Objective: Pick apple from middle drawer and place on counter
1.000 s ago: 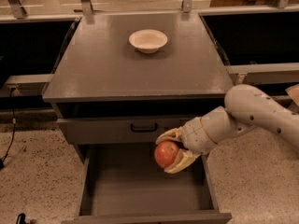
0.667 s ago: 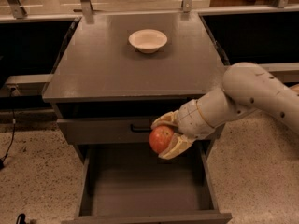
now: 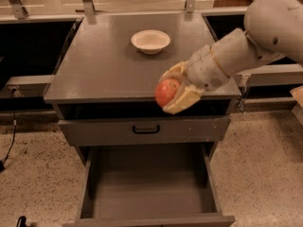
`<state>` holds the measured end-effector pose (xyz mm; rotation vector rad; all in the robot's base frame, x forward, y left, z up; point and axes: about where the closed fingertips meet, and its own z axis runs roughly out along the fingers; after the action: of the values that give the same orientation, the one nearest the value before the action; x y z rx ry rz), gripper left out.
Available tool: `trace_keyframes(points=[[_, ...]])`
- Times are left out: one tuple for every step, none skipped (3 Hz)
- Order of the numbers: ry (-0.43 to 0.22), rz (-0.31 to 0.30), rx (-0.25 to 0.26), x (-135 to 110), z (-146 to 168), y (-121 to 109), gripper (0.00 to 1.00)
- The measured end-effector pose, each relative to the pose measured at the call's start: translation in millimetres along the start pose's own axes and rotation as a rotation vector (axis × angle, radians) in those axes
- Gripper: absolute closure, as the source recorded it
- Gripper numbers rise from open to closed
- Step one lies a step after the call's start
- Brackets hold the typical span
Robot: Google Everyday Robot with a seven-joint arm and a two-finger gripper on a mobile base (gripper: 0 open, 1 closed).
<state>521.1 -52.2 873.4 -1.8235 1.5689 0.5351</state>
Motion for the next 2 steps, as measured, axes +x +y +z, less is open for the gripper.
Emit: trace_keyframes(points=[[-0.066, 0.097, 0.106, 8, -27, -34, 1.00], [-0.079, 0.195, 0.224, 20, -42, -81, 1.00]])
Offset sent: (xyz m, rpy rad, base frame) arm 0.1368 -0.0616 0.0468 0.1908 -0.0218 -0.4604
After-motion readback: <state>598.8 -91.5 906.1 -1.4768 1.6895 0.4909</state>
